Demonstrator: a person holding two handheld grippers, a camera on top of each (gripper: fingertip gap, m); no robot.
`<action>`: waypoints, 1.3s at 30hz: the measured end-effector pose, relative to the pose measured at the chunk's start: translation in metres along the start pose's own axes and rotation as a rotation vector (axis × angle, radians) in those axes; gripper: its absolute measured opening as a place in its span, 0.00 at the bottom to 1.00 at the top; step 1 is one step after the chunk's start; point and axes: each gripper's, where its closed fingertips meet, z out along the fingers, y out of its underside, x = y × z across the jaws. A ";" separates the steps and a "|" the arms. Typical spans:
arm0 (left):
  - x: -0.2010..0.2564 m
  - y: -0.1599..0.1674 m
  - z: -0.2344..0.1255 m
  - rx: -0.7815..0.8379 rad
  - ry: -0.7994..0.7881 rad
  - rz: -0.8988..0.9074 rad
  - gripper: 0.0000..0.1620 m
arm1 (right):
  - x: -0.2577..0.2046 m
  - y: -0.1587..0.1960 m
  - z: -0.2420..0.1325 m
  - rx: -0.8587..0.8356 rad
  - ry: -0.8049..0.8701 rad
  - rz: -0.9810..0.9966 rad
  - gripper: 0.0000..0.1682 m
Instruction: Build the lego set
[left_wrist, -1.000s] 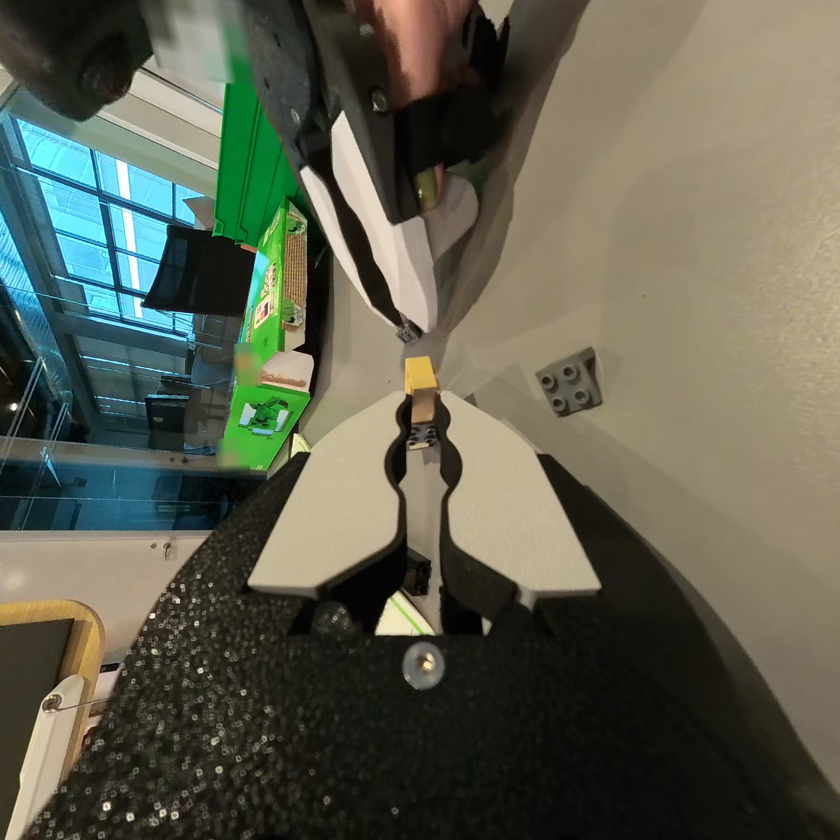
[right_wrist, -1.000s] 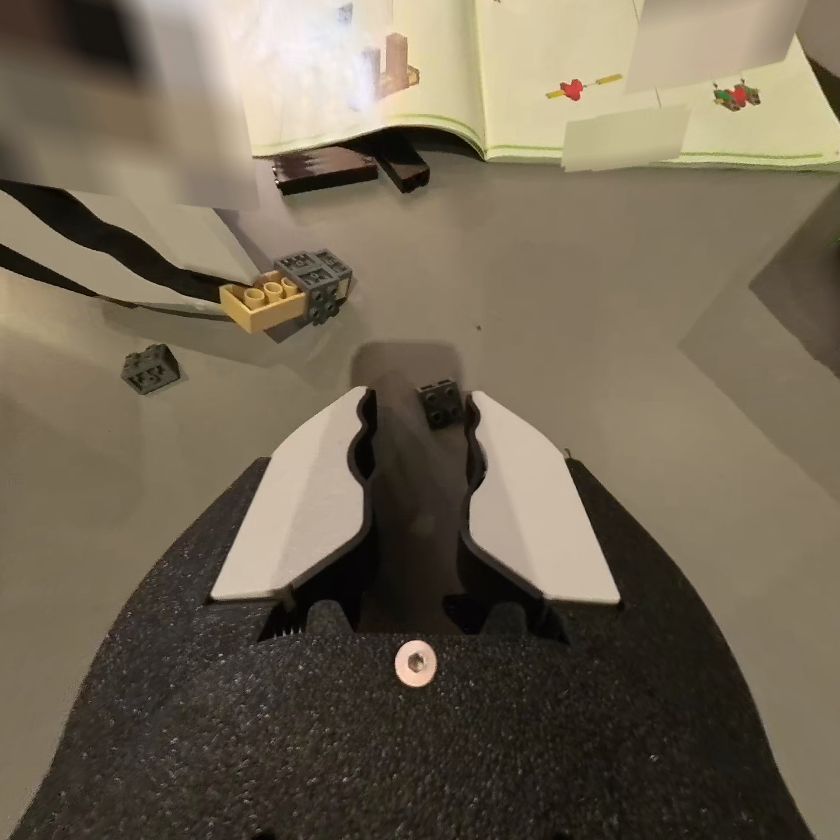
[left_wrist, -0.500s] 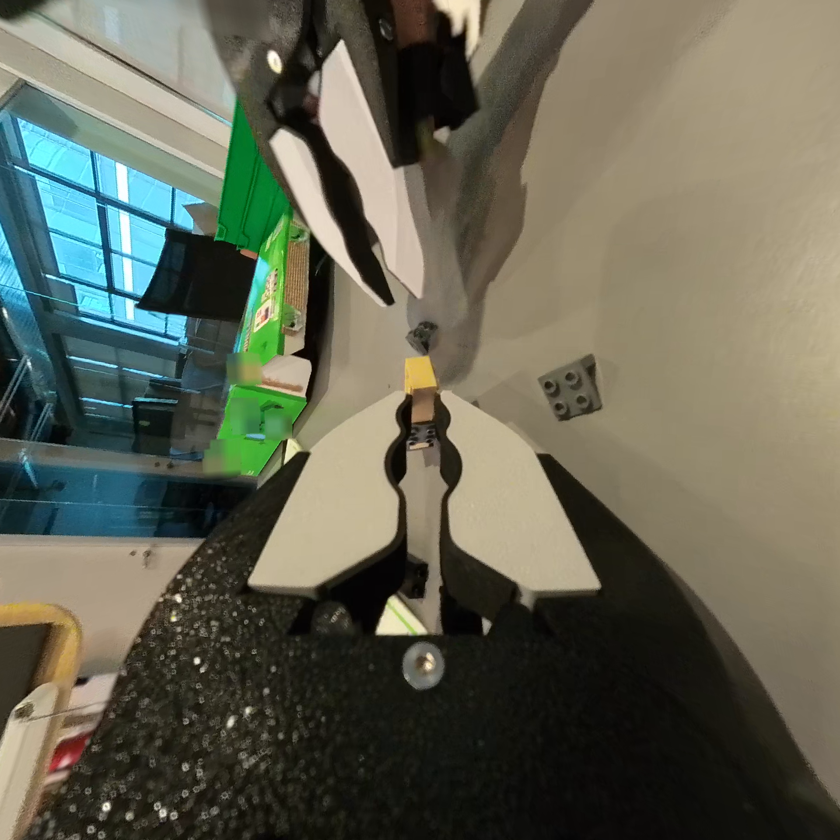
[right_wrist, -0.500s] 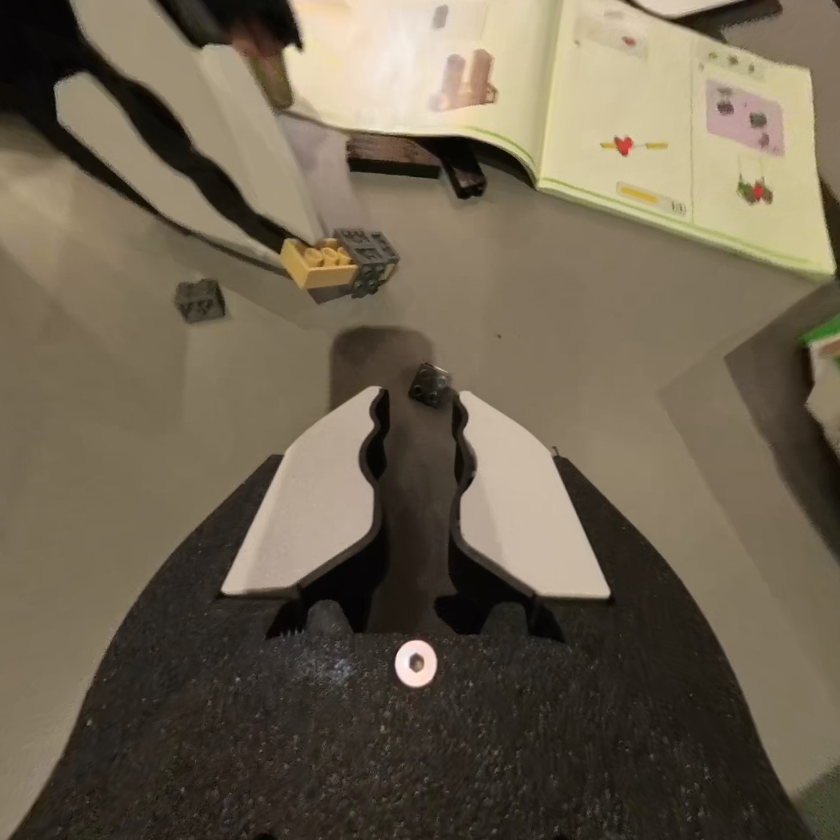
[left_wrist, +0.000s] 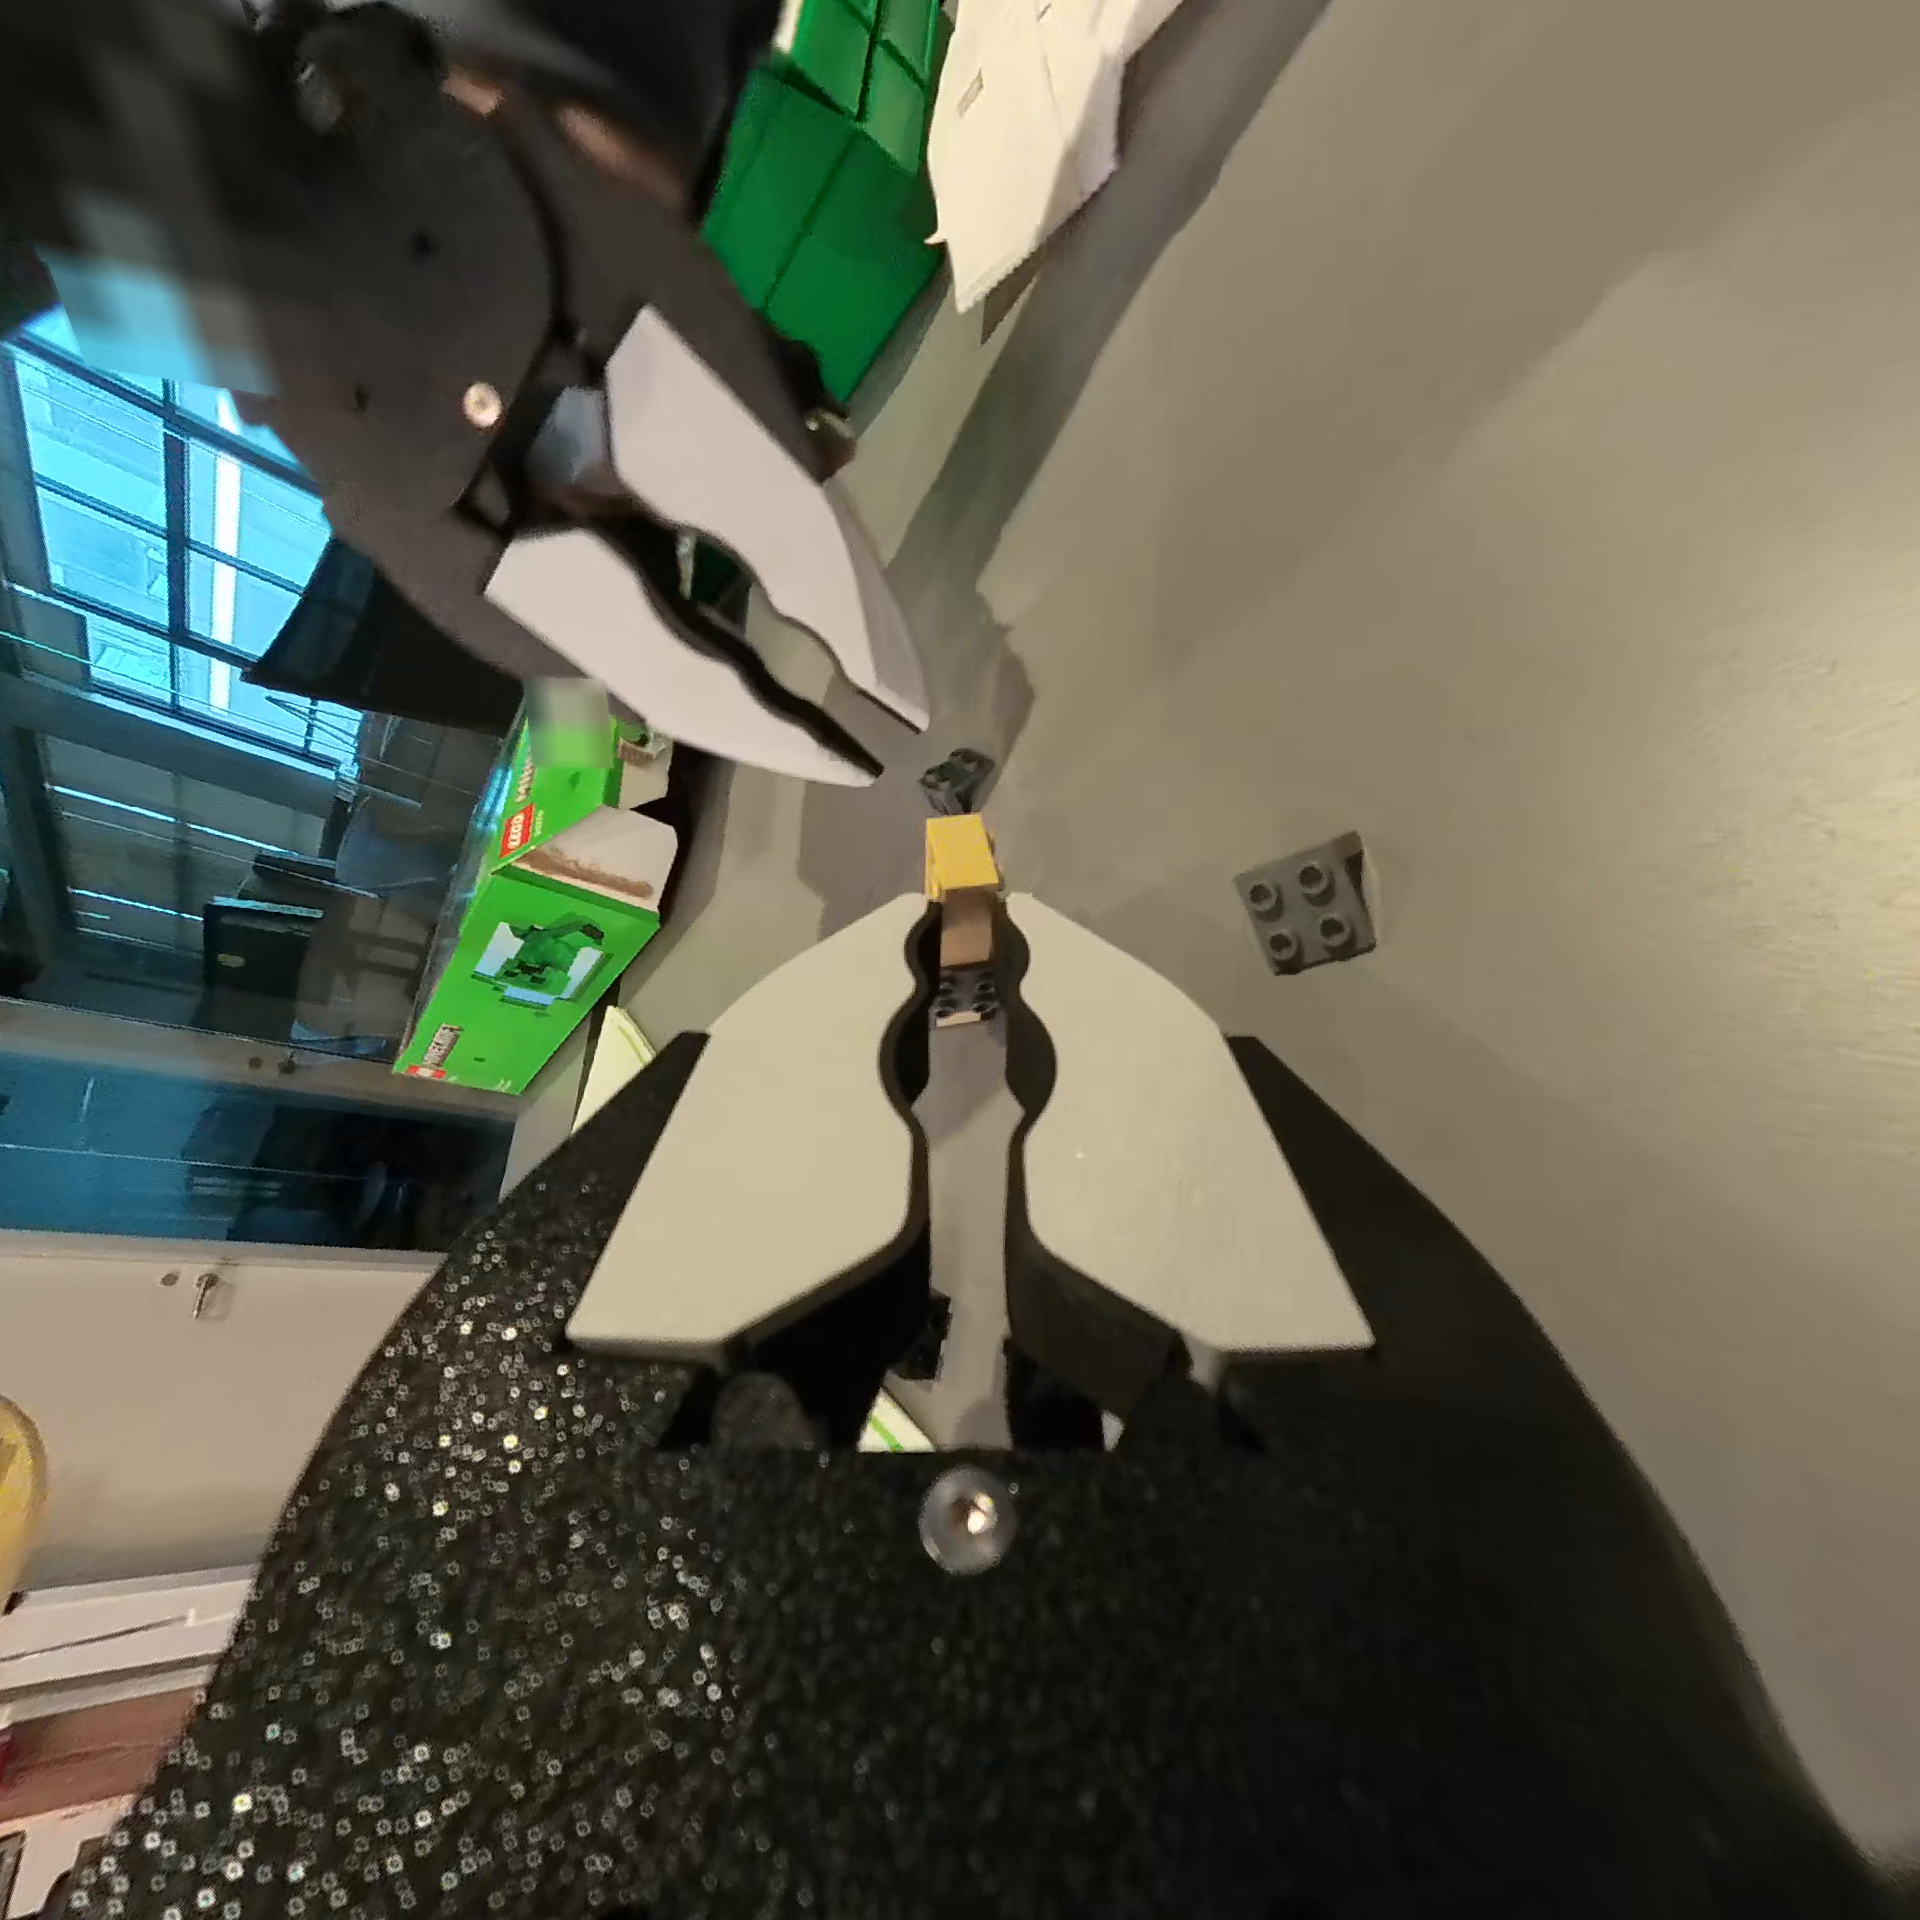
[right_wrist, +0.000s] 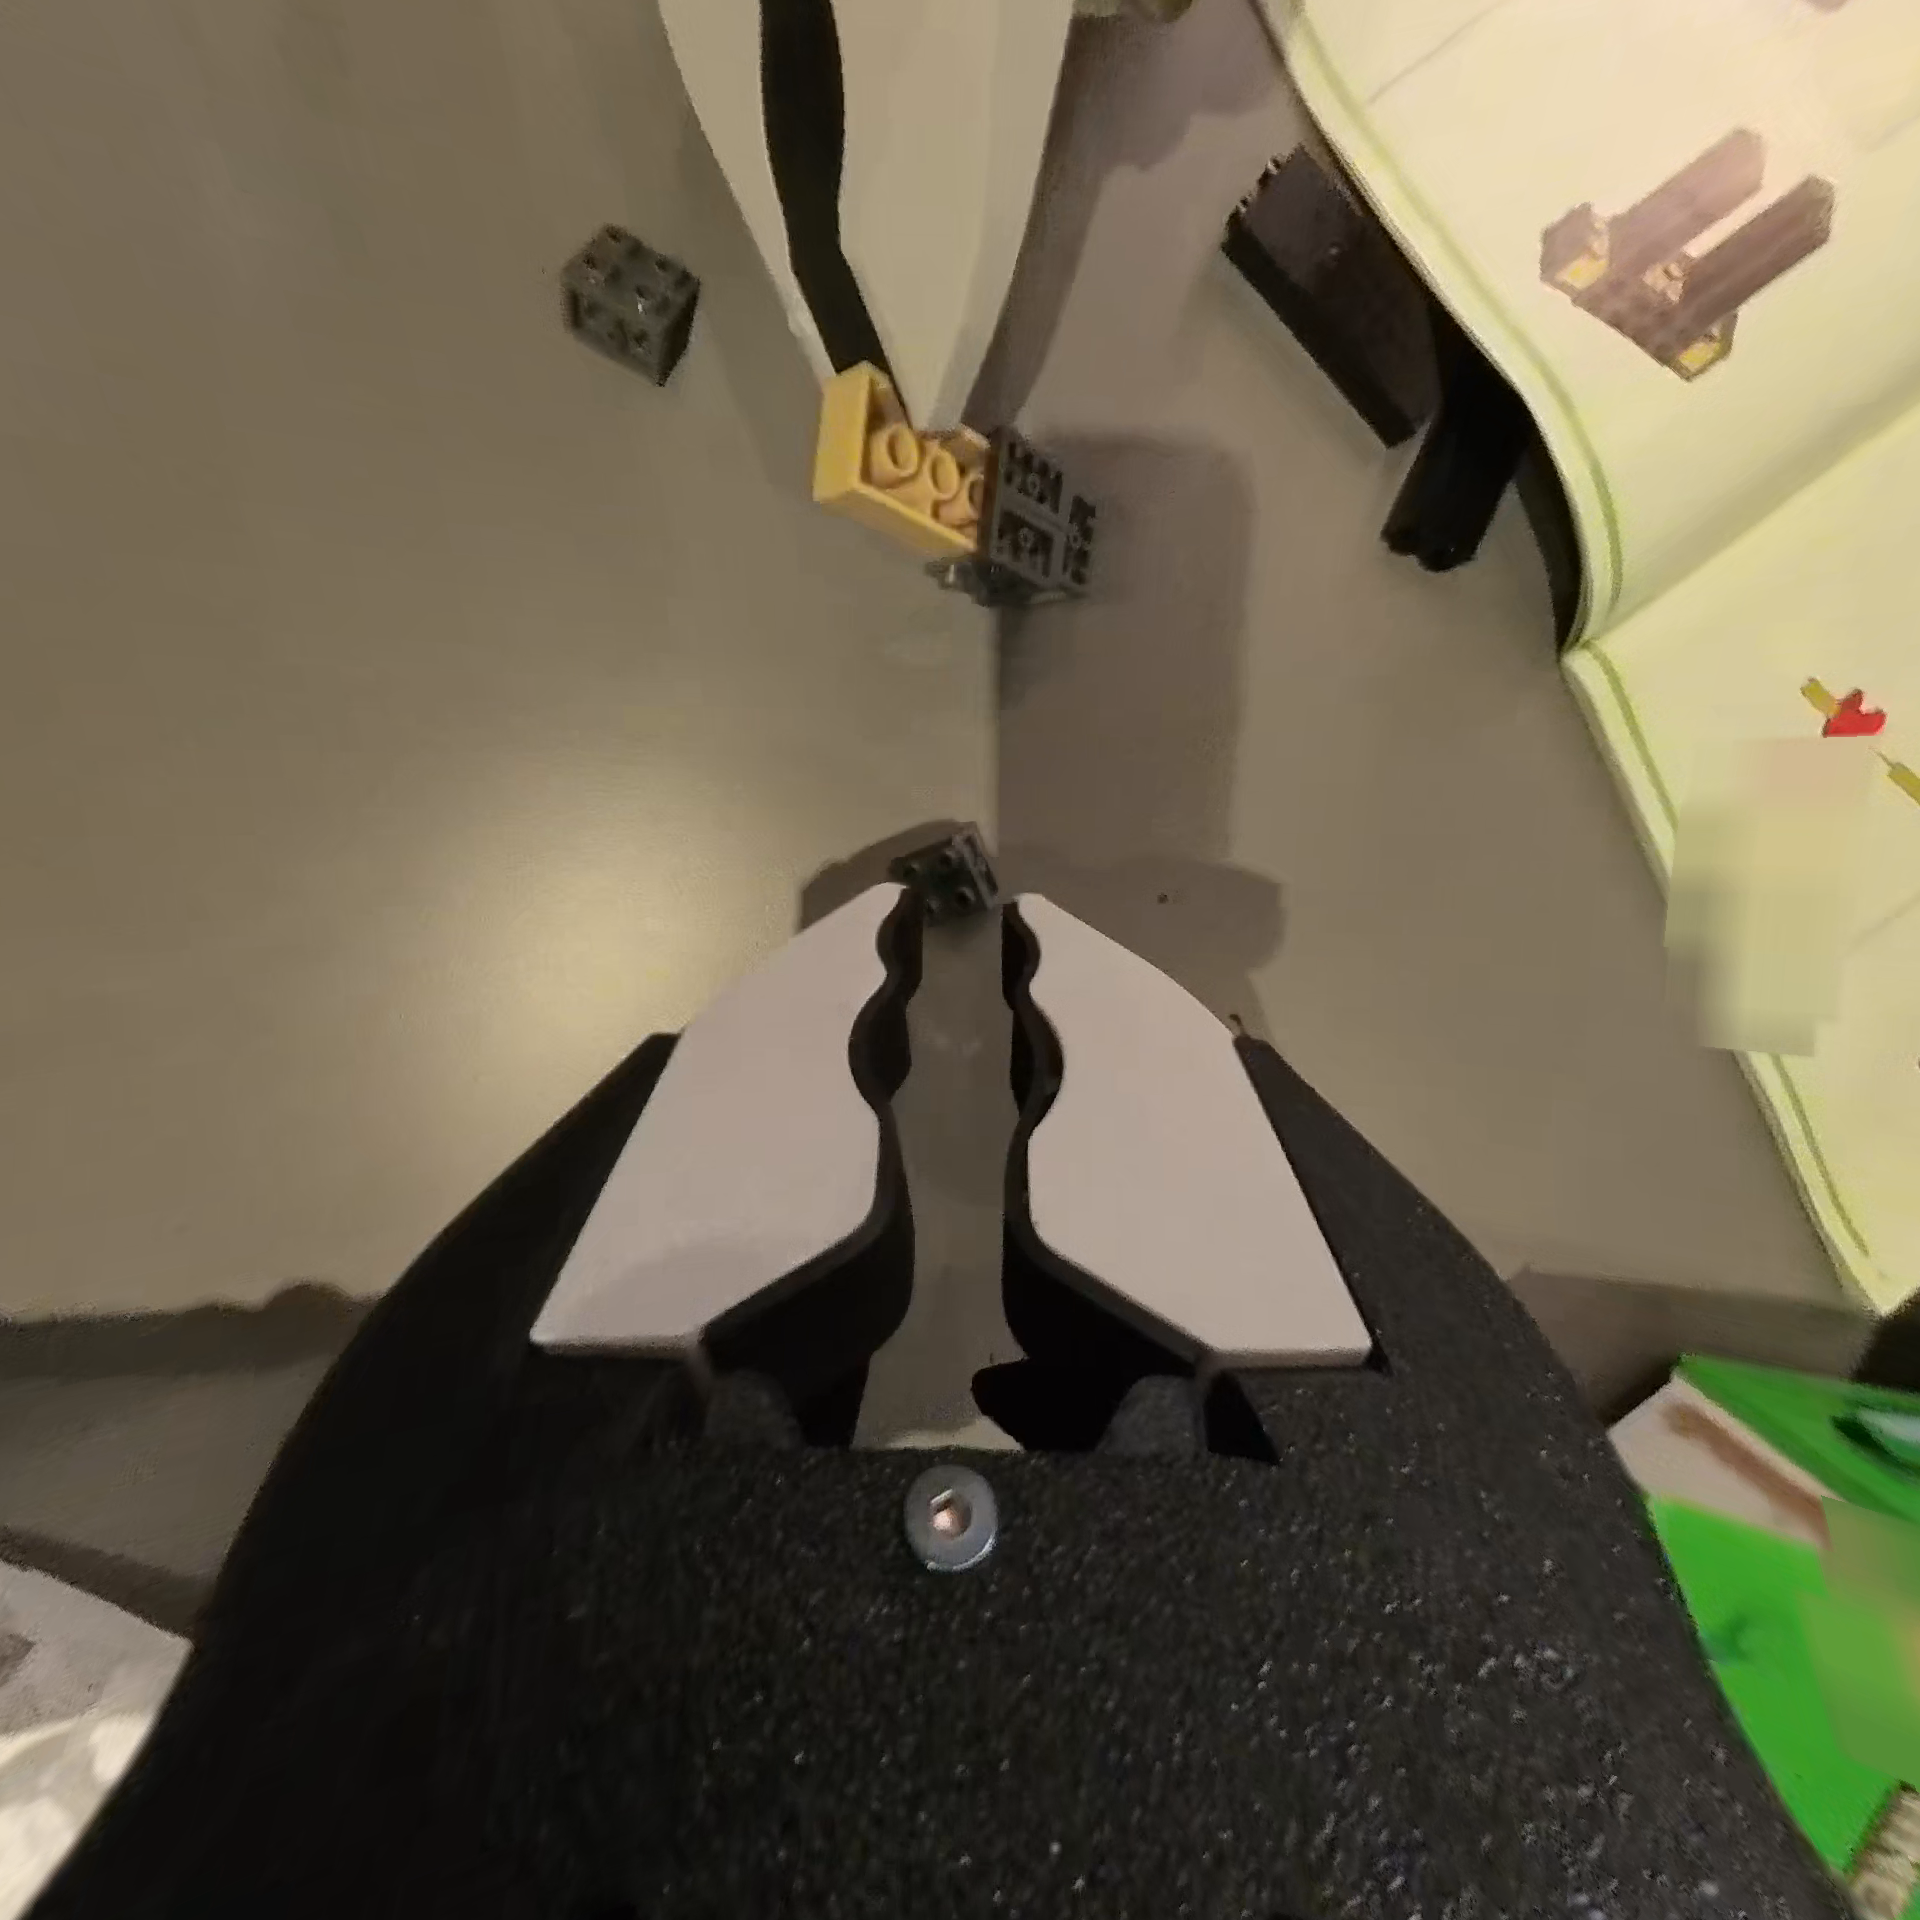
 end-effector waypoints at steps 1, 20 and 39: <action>0.000 0.000 0.000 0.000 0.000 0.000 0.05 | 0.000 0.000 0.000 -0.005 -0.016 -0.015 0.08; 0.000 0.000 -0.001 0.003 0.001 0.000 0.05 | -0.004 -0.001 0.011 -0.177 -0.126 -0.141 0.05; -0.001 -0.001 0.000 0.006 -0.001 -0.004 0.06 | -0.005 0.006 0.011 -0.127 -0.049 0.031 0.03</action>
